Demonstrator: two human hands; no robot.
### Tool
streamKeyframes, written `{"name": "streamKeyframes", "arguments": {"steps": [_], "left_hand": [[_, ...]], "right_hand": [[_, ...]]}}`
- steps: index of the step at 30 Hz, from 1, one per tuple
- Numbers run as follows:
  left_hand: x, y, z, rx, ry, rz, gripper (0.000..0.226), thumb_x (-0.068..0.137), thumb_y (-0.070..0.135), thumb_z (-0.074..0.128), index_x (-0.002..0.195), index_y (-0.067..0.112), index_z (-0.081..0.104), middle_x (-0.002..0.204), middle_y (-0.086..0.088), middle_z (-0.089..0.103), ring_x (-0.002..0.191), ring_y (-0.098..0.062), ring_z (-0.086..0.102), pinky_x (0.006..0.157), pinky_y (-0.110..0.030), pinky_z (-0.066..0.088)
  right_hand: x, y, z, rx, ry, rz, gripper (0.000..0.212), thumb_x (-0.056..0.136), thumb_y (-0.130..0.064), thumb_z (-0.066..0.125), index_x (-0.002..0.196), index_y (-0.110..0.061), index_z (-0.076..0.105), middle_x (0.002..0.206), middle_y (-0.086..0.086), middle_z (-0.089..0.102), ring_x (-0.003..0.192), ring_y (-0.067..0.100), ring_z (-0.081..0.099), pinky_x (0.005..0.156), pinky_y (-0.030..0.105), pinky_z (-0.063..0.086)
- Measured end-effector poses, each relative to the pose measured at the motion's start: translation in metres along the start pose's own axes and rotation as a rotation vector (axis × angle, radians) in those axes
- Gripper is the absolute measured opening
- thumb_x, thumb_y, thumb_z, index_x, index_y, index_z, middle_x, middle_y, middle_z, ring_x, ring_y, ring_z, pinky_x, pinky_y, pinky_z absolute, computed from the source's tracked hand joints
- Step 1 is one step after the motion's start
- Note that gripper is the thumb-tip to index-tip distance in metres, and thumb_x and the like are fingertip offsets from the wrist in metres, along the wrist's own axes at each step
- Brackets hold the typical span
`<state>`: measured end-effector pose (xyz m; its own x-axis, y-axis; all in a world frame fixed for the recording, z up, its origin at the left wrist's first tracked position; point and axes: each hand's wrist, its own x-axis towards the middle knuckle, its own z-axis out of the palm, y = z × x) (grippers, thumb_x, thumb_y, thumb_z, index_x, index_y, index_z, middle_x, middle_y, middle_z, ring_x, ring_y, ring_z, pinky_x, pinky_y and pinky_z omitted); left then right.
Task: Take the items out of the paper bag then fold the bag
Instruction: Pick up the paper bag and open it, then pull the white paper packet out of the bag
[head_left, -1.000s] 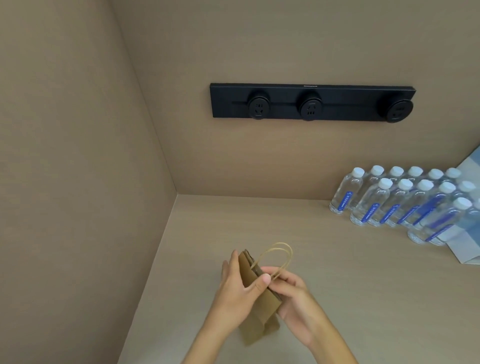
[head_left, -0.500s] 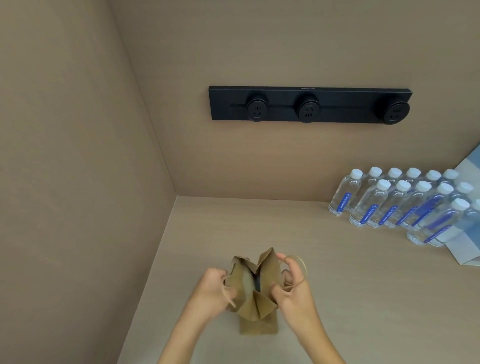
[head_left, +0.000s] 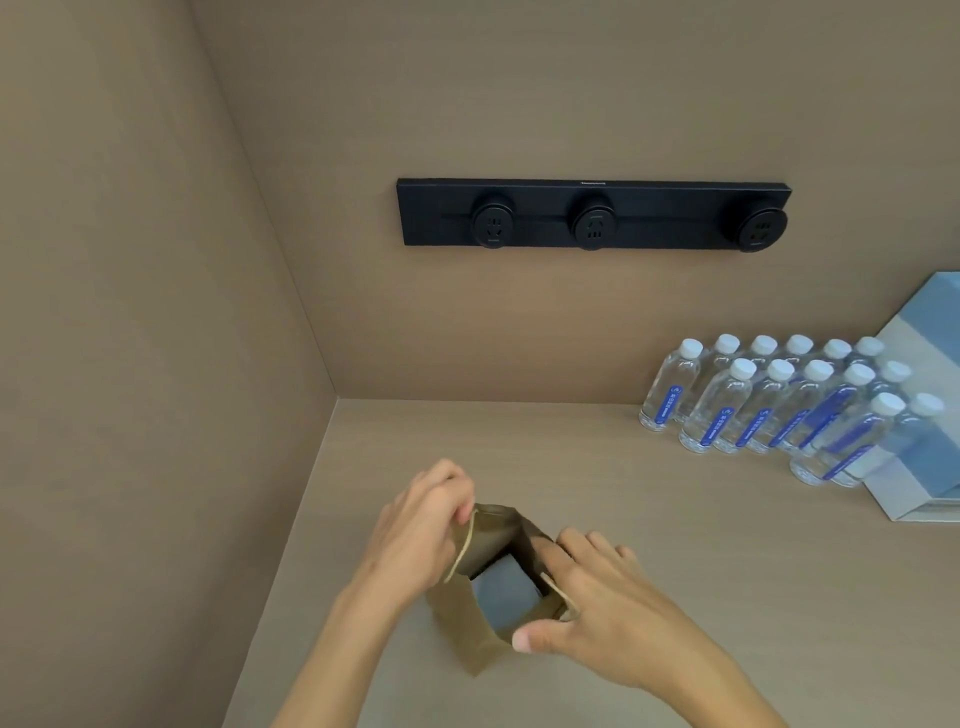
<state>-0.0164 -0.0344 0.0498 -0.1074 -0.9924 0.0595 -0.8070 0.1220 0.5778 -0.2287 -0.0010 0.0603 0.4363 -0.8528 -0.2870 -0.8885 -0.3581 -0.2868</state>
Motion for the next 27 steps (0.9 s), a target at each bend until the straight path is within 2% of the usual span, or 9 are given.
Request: {"name": "streamKeyframes", "arguments": {"steps": [2,4,6,11,14,16,20,24,27], "left_hand": [[0.000,-0.005,0.002,-0.040,-0.082,0.027,0.040,0.088,-0.004,0.045,0.088,0.029,0.066,0.124,0.027,0.051,0.109,-0.008,0.048,0.087,-0.038,0.045],[-0.001,-0.012,0.003,-0.109,-0.167,-0.013,0.037,0.098,0.005,0.043,0.111,0.023,0.073,0.147,0.006,0.047,0.132,-0.018,0.045,0.109,-0.038,0.038],[-0.007,-0.017,0.003,-0.169,-0.209,-0.077,0.037,0.100,0.020,0.042,0.128,0.022,0.065,0.153,0.003,0.042,0.139,-0.015,0.040,0.110,-0.029,0.032],[-0.027,-0.015,0.012,-0.399,-0.300,-0.199,0.079,0.081,0.071,0.047,0.150,0.034,0.035,0.153,0.023,0.026,0.141,0.003,0.027,0.107,-0.020,0.022],[-0.031,-0.010,0.023,-0.425,-0.160,-0.220,0.065,0.085,0.052,0.064,0.144,0.040,0.039,0.144,0.022,0.038,0.131,0.001,0.039,0.102,-0.020,0.030],[-0.034,-0.005,0.029,-0.424,-0.026,-0.259,0.045,0.088,0.025,0.066,0.115,0.053,0.042,0.129,0.018,0.051,0.107,-0.004,0.053,0.086,-0.025,0.042],[-0.041,-0.005,0.032,-0.319,0.183,-0.157,0.052,0.083,-0.009,0.055,0.090,0.040,0.040,0.126,0.019,0.047,0.098,0.008,0.051,0.071,-0.031,0.046],[-0.042,-0.010,0.029,-0.175,0.177,-0.159,0.028,0.084,-0.013,0.053,0.093,0.004,0.072,0.138,-0.018,0.052,0.126,-0.034,0.052,0.099,-0.040,0.048],[-0.044,-0.010,0.024,-0.155,-0.041,-0.361,0.046,0.081,-0.010,0.048,0.104,0.021,0.074,0.156,-0.006,0.036,0.142,-0.028,0.038,0.111,-0.033,0.036]], "right_hand": [[0.001,0.004,-0.005,0.091,-0.104,0.030,0.096,0.066,-0.074,0.056,0.144,-0.028,0.029,0.114,-0.011,0.041,0.111,0.016,0.041,0.084,0.030,0.039],[0.002,0.008,-0.007,0.176,-0.161,0.064,0.086,0.076,-0.064,0.059,0.145,-0.022,0.029,0.121,-0.009,0.043,0.116,0.018,0.046,0.090,0.035,0.045],[0.001,0.008,-0.007,0.243,-0.108,0.055,0.043,0.088,-0.057,0.045,0.117,-0.026,0.051,0.106,-0.006,0.051,0.100,0.020,0.054,0.086,0.041,0.049],[0.007,0.000,0.000,0.416,0.029,0.168,0.041,0.095,-0.052,0.036,0.071,-0.020,0.047,0.070,0.002,0.058,0.071,0.021,0.063,0.061,0.036,0.050],[0.016,-0.002,0.013,0.362,0.209,0.238,0.024,0.093,-0.035,0.052,0.076,-0.019,0.055,0.066,-0.004,0.055,0.067,0.022,0.058,0.052,0.033,0.041],[0.016,-0.004,0.016,0.344,0.252,0.247,0.003,0.091,-0.021,0.055,0.092,-0.020,0.057,0.077,-0.004,0.056,0.073,0.022,0.055,0.059,0.034,0.046],[0.010,-0.005,0.014,0.247,0.317,0.179,0.050,0.084,-0.002,0.049,0.127,-0.028,0.049,0.104,-0.002,0.044,0.090,0.023,0.051,0.070,0.034,0.049],[0.004,-0.004,0.002,0.157,0.325,-0.071,0.040,0.089,-0.021,0.049,0.126,-0.035,0.047,0.119,-0.014,0.038,0.109,0.012,0.038,0.083,0.020,0.037],[-0.002,-0.002,-0.008,-0.002,0.120,-0.332,0.029,0.090,-0.027,0.033,0.111,-0.031,0.052,0.105,-0.012,0.049,0.093,0.011,0.046,0.073,0.022,0.032]]}}
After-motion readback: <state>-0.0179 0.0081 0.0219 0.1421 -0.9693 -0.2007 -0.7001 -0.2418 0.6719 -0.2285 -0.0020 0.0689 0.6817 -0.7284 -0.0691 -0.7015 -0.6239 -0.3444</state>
